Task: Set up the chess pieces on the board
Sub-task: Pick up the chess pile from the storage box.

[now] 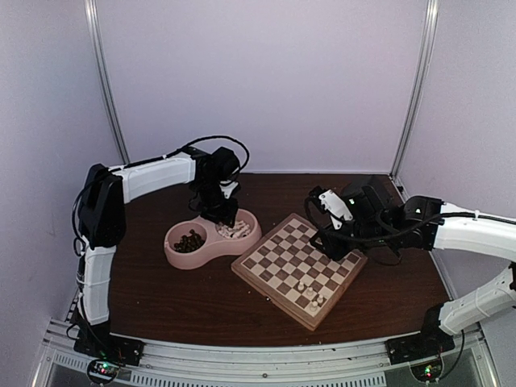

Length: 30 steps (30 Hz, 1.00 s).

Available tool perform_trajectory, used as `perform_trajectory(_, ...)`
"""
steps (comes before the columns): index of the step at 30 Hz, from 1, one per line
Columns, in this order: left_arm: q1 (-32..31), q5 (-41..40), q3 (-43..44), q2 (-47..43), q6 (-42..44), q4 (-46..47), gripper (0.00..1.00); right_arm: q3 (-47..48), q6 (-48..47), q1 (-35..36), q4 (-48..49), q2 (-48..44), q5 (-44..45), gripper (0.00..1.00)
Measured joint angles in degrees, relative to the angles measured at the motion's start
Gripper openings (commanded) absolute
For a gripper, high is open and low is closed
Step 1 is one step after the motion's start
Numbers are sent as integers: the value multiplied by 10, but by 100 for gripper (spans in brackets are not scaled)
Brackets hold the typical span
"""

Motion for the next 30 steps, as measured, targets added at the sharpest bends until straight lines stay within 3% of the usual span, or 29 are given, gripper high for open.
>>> perform_trajectory(7,7,35,51,52,19,-27,52,-2,2,0,4,0,-2,31)
perform_trajectory(18,8,62,54,70,25,-51,50,-2,7,-1,8,0,-8,31)
perform_trajectory(30,12,97,53,69,34,-65,36,-3,16,-1,15,0,-11,31)
